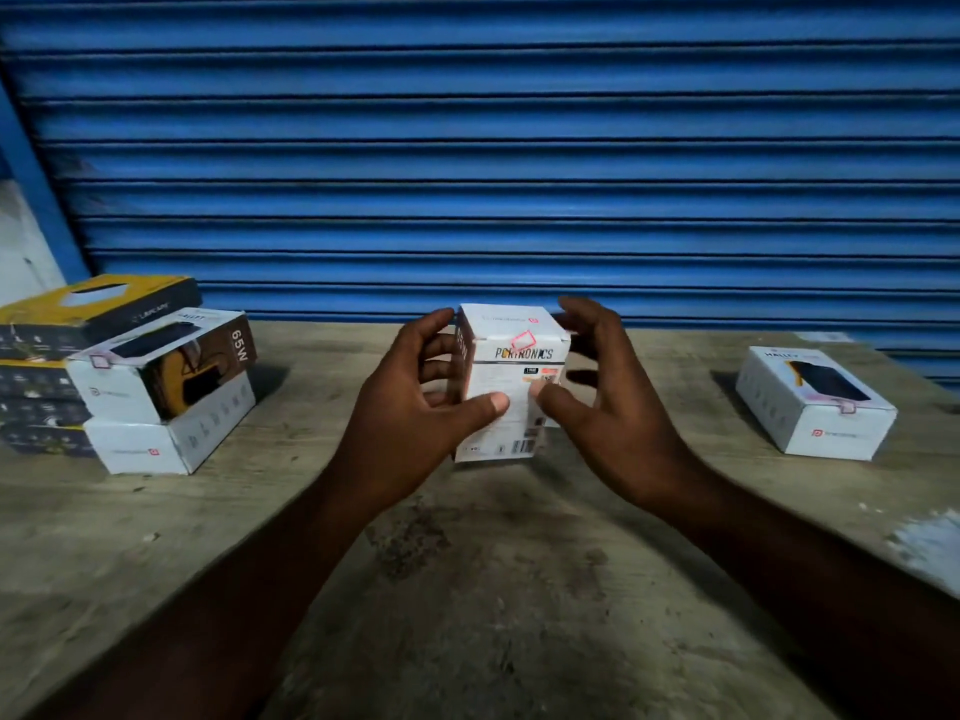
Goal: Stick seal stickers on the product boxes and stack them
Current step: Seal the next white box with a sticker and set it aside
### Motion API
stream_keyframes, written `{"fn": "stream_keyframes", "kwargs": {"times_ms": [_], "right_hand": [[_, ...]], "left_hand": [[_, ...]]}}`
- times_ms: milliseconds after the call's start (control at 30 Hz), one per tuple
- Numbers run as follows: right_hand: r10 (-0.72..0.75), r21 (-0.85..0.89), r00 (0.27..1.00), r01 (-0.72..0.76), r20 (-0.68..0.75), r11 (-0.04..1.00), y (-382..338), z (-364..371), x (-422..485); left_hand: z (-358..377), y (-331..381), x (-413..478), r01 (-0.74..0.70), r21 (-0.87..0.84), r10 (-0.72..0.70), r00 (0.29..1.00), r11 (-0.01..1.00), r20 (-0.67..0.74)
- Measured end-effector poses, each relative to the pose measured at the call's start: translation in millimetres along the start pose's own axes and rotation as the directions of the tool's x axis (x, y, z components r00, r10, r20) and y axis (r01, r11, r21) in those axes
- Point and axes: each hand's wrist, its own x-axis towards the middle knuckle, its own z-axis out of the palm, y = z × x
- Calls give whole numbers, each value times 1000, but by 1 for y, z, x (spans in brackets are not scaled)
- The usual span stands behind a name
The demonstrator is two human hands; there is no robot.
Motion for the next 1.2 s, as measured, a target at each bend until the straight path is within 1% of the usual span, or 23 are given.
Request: {"fn": "stream_keyframes", "kwargs": {"times_ms": [33,67,100,233,367,533,800,1000,1200], "right_hand": [[-89,-116,996,88,1,989,-1,-1,0],[-158,-190,987,157,8,969,-2,-1,-1],[-194,-223,981,191,11,956,-5,-1,-1],[-213,-232,977,202,-23,951,-15,3,-3],[-236,-170,970,223,-63,960,-19,2,-1],[-203,-77,972,195,-115,978,-23,1,2],[-212,-105,969,200,-128,974,-24,-3,7],[-132,-34,983,129,-129,991,-22,-5,8],[-68,79,990,78,-121,994,-20,-5,8]], "left_hand": [[1,-1,0,-15,27,15,1000,1000,2],[2,-1,-1,-27,49,27,1000,998,0],[2,-1,-1,-34,63,35,999,997,-2],[4,-1,-2,-4,23,4,1000,1000,1],[4,-1,-2,21,0,-21,1000,1000,-1],[3,1,-3,45,1,-45,999,999,5],[0,0,-2,52,41,-54,998,998,43],[0,2,-2,67,59,-70,996,996,49],[0,2,-3,72,57,-75,996,996,55]]}}
